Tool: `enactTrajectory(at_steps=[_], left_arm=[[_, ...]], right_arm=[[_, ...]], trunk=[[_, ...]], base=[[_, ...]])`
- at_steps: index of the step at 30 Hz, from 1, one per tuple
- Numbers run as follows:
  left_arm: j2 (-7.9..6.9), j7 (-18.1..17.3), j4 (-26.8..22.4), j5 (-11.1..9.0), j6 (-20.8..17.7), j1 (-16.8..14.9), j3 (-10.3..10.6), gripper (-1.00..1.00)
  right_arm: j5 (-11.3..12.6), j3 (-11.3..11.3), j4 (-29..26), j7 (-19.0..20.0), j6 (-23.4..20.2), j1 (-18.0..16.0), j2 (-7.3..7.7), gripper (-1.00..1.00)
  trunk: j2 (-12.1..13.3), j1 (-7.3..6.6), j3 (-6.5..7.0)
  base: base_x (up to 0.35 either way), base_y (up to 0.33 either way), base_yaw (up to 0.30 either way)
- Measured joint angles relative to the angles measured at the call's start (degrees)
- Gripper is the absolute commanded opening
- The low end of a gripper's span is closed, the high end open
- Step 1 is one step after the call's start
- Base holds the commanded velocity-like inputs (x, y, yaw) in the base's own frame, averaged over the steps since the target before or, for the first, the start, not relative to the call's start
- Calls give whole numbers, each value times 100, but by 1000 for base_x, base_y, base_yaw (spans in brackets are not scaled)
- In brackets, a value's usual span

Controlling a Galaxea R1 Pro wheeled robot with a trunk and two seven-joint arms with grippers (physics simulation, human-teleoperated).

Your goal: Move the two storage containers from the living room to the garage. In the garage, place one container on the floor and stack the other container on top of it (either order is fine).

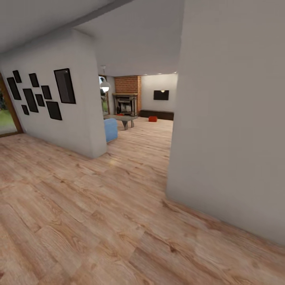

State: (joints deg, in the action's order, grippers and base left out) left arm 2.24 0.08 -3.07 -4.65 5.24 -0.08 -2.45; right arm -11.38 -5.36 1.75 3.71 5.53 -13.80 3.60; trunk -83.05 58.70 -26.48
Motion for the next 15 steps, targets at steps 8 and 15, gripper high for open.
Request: enactTrajectory(at_steps=[8, 15], left_arm=[[2, 0, 0, 0, 0, 0, -1, 100], [0, 0, 0, 0, 0, 0, -1, 100]], right_arm=[[-6, -1, 0, 6, 0, 0, 0, 100], [0, 0, 0, 4, 0, 0, 4, 100]], trunk=[[0, 0, 0], [0, 0, 0]], base=[[321, 0, 219], [321, 0, 177]])
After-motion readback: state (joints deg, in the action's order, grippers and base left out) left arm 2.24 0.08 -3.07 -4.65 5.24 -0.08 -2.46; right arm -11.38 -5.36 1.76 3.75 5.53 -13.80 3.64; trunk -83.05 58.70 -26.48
